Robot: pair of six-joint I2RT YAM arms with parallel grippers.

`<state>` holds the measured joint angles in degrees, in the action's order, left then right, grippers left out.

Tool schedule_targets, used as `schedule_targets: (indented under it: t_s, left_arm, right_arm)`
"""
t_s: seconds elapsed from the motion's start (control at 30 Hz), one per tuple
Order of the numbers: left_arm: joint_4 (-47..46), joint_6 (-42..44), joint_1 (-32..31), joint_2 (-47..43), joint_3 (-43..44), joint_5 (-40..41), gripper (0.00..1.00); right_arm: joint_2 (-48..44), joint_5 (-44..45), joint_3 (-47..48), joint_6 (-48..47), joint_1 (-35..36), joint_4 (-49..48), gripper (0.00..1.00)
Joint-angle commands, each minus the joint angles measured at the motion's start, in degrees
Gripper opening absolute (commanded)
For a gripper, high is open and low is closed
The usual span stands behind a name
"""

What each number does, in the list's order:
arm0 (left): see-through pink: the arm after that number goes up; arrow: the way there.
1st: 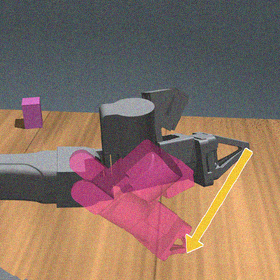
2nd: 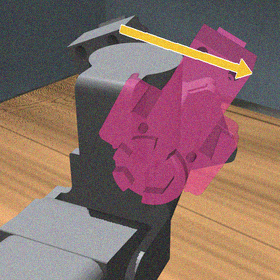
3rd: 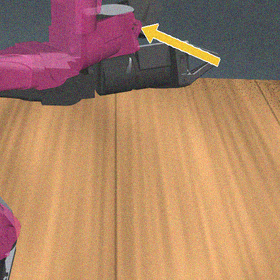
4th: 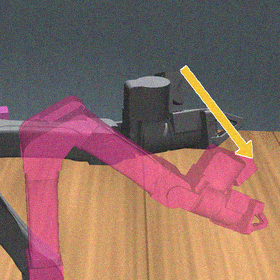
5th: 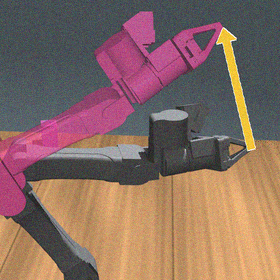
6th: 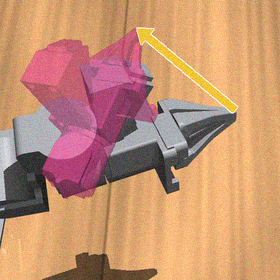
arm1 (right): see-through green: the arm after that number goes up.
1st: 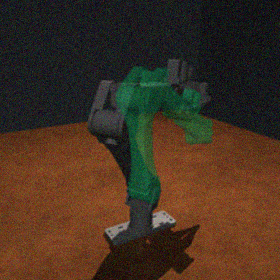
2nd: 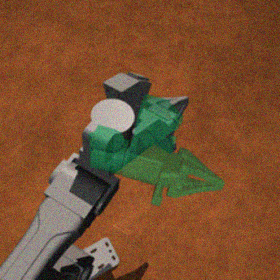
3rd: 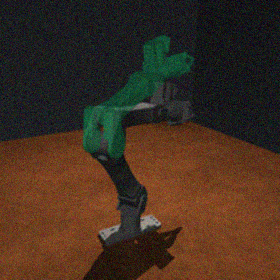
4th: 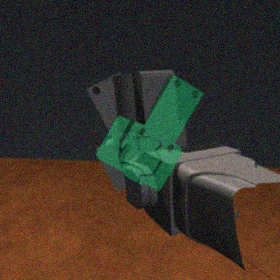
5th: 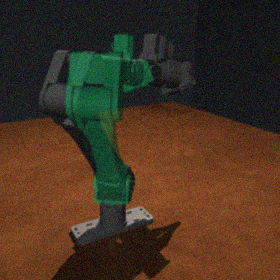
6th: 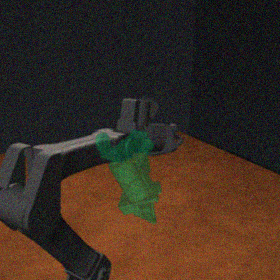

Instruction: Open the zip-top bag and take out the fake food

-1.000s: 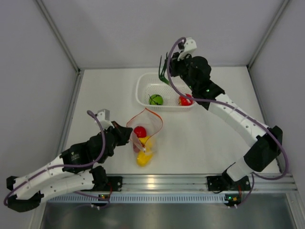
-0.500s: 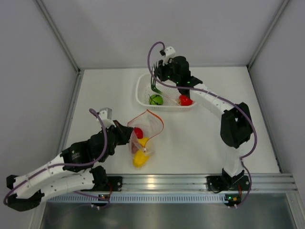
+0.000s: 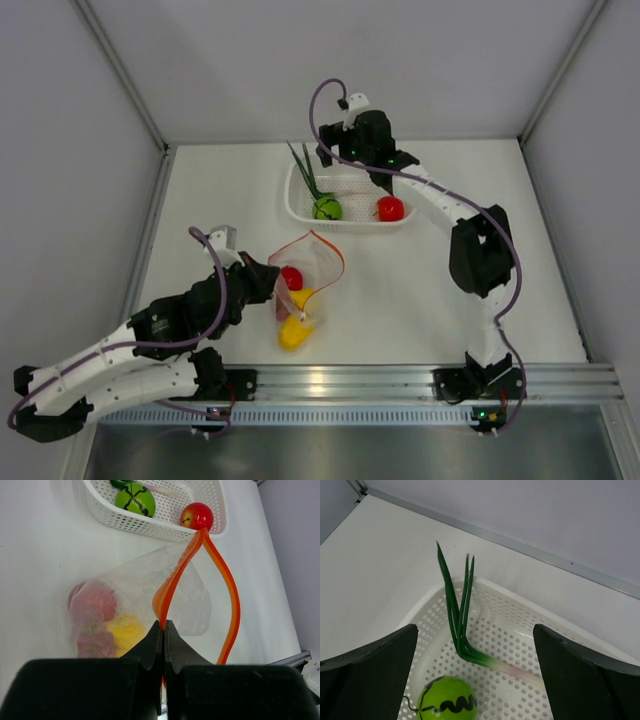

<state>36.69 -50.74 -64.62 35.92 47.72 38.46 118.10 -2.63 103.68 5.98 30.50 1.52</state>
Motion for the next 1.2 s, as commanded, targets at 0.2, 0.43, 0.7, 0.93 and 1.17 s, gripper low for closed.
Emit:
schedule_targets:
  t_s: [0.2,0.43,0.7,0.93,1.17]
  left_arm:
    - [-1.53,0.73,-0.24,3.88,4.22,0.83,0.0]
    - [-1.62,-0.06,-0.24,7.93,6.41,1.62,0.0]
    - [-1.62,-3.84,-0.24,7.32,6.42,4.26,0.0]
    - [-1.71,-6.65,-0.24,5.13,4.49,3.82,0.0]
    - [-1.71,-8.14,-0.33,4.68,3.43,2.85,0.0]
  right_arm:
    - [-18.6,-0.16,-8.57,2.36,-0.62,3.83,0.99]
    - [-30.11,-12.91,-16.22,13.52,-0.53,14.9,0.71]
    - [-43.74,-13.2,-24.66,16.78,8.61,21.24,0.48]
    - [-45.95,-1.25,-29.58,21.7,25.63,17.56,0.39]
    - [-38.93,13.26,-30.21,27.24,33.66,14.92,0.33]
